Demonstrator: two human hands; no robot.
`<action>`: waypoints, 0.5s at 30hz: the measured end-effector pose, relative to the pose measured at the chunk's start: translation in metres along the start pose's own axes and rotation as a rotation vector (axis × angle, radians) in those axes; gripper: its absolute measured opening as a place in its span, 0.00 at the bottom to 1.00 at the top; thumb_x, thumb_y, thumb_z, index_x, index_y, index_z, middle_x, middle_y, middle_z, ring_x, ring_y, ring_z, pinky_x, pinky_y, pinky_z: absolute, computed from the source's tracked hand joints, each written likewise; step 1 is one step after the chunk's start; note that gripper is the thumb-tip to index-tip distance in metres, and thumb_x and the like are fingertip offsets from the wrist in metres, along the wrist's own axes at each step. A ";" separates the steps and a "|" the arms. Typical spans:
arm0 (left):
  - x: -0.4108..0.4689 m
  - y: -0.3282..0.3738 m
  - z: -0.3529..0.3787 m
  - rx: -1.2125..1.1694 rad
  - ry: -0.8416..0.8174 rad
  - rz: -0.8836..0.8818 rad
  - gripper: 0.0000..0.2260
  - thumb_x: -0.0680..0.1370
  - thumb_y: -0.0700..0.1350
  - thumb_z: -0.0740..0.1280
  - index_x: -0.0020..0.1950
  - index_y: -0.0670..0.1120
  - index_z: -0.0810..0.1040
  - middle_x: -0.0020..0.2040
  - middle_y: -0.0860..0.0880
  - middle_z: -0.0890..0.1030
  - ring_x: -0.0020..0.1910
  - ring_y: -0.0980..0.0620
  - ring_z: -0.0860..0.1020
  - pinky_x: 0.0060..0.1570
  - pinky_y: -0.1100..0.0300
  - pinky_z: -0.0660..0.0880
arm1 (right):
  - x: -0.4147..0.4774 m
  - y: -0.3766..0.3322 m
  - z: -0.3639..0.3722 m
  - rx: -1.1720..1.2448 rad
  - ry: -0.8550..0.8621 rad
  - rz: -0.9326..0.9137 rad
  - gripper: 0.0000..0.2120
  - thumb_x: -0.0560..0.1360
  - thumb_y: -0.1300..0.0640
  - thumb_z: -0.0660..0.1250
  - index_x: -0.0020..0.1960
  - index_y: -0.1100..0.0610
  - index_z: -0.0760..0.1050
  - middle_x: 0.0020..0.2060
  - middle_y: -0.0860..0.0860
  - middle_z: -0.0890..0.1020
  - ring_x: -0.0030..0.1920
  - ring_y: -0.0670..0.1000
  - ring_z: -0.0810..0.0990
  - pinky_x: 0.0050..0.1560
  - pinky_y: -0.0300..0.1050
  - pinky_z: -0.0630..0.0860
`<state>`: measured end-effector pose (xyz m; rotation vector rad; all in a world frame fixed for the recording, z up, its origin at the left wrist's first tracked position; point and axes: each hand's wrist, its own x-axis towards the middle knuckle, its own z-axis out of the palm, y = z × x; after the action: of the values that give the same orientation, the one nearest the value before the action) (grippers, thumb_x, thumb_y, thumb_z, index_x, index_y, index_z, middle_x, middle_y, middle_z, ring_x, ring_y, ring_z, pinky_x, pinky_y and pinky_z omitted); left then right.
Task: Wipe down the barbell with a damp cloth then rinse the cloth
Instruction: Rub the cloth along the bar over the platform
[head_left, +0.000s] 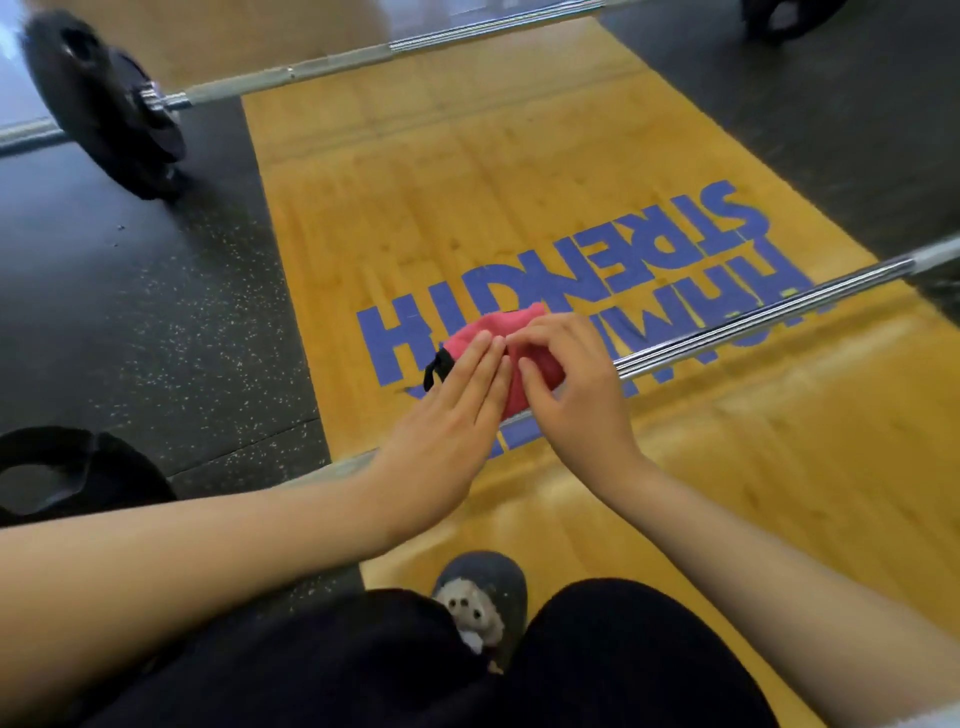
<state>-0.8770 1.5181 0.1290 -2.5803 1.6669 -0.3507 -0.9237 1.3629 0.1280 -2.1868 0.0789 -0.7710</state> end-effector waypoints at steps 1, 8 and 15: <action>0.007 0.008 0.010 -0.033 0.000 -0.012 0.27 0.72 0.34 0.51 0.72 0.30 0.61 0.73 0.32 0.62 0.74 0.33 0.58 0.68 0.40 0.65 | 0.001 0.011 -0.002 -0.016 0.002 0.002 0.08 0.74 0.70 0.65 0.50 0.62 0.78 0.47 0.53 0.79 0.52 0.52 0.75 0.55 0.40 0.72; 0.068 0.056 0.056 -0.230 -0.125 -0.153 0.31 0.75 0.39 0.61 0.75 0.32 0.56 0.76 0.34 0.56 0.76 0.36 0.50 0.70 0.39 0.62 | -0.003 0.083 -0.019 -0.162 0.038 0.064 0.08 0.73 0.72 0.63 0.48 0.64 0.78 0.46 0.54 0.78 0.50 0.55 0.76 0.53 0.43 0.72; 0.101 0.084 0.082 -0.321 -0.256 -0.140 0.33 0.78 0.46 0.62 0.77 0.35 0.51 0.78 0.38 0.50 0.77 0.40 0.41 0.74 0.48 0.50 | -0.012 0.135 -0.030 -0.272 -0.055 0.087 0.09 0.74 0.69 0.61 0.47 0.63 0.79 0.45 0.53 0.78 0.49 0.56 0.76 0.52 0.43 0.72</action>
<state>-0.8943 1.3852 0.0519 -2.8217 1.5669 0.2576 -0.9247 1.2549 0.0412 -2.4419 0.2627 -0.6829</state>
